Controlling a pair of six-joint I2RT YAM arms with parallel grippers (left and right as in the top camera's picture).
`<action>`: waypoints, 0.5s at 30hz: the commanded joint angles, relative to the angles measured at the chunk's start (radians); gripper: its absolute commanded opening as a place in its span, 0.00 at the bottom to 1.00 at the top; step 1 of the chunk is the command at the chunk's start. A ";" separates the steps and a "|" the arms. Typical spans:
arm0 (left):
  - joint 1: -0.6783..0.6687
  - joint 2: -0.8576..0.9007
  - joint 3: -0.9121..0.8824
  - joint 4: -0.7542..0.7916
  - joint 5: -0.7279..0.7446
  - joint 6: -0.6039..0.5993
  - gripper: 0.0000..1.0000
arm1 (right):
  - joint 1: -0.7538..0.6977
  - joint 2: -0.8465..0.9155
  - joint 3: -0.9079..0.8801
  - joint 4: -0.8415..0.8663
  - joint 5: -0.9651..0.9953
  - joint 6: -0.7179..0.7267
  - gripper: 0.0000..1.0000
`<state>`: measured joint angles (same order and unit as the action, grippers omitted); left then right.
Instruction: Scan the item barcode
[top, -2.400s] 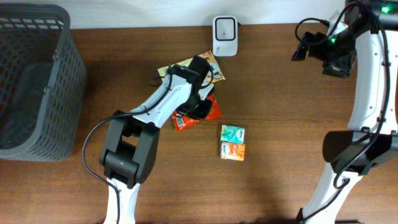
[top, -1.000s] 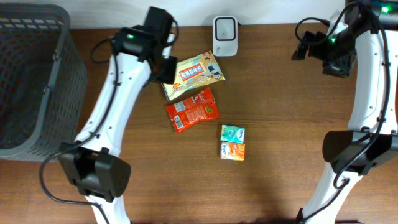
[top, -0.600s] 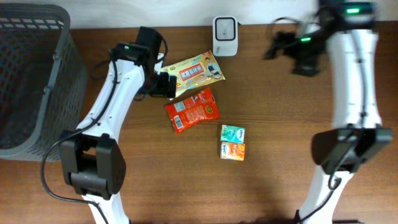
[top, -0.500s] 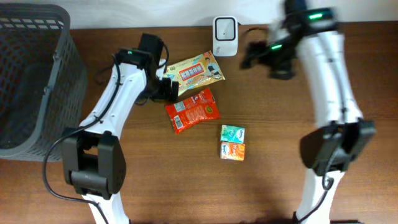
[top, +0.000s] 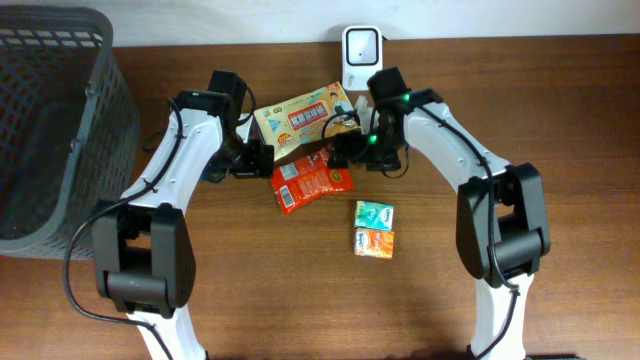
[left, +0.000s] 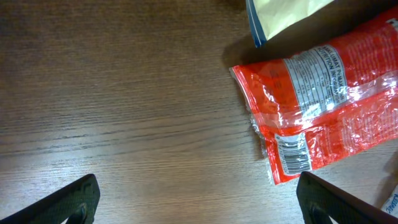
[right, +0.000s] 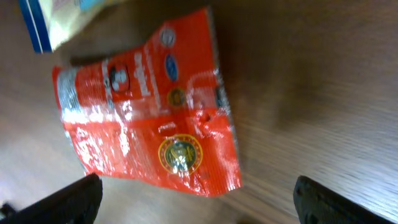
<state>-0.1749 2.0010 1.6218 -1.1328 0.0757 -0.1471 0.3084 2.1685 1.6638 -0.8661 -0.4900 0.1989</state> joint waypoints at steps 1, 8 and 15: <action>0.001 0.002 -0.006 0.002 0.014 0.005 0.99 | -0.001 -0.002 -0.082 0.107 -0.158 -0.038 0.95; 0.002 0.002 -0.006 0.005 0.014 0.005 0.99 | 0.003 0.000 -0.199 0.229 -0.161 0.046 0.95; 0.001 0.002 -0.006 0.003 0.014 0.005 0.99 | 0.111 0.000 -0.235 0.296 -0.035 0.126 0.78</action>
<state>-0.1764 2.0010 1.6211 -1.1313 0.0792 -0.1467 0.3450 2.1513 1.4666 -0.5766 -0.6384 0.2623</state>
